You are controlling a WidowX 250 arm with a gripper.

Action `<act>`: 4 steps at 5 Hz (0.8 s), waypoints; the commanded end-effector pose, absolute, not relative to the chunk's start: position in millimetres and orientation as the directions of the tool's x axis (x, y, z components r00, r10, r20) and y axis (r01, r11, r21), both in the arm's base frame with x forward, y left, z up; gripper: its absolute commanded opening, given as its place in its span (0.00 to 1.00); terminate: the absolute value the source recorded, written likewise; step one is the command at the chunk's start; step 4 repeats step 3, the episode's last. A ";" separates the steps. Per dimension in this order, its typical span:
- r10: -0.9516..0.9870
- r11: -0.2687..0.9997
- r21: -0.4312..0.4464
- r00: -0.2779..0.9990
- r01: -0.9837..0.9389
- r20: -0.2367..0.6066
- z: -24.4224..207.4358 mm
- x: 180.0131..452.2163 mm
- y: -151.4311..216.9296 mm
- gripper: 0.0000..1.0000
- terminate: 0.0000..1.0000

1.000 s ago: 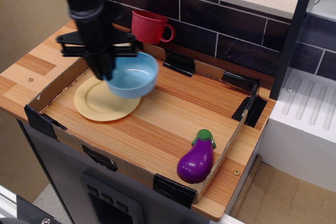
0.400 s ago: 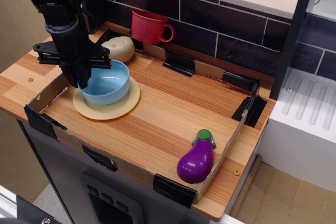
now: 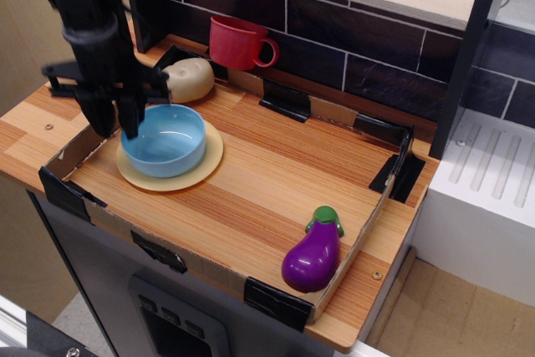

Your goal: Put bowl on plate

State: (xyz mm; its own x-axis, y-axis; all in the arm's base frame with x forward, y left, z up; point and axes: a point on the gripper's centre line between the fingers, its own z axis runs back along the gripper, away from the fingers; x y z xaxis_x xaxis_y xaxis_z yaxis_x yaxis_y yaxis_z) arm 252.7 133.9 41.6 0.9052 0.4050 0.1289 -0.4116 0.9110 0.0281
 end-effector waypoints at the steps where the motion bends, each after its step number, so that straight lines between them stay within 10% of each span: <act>1: 0.384 0.918 0.002 0.892 -0.396 0.238 109.8 265.9 126.2 1.00 0.00; 2: 0.384 0.918 0.002 0.892 -0.396 0.238 109.8 265.9 126.2 1.00 0.00; 3: 0.384 0.918 0.002 0.892 -0.396 0.238 109.8 265.9 126.2 1.00 1.00; 4: 0.384 0.918 0.002 0.892 -0.396 0.238 109.8 265.9 126.2 1.00 1.00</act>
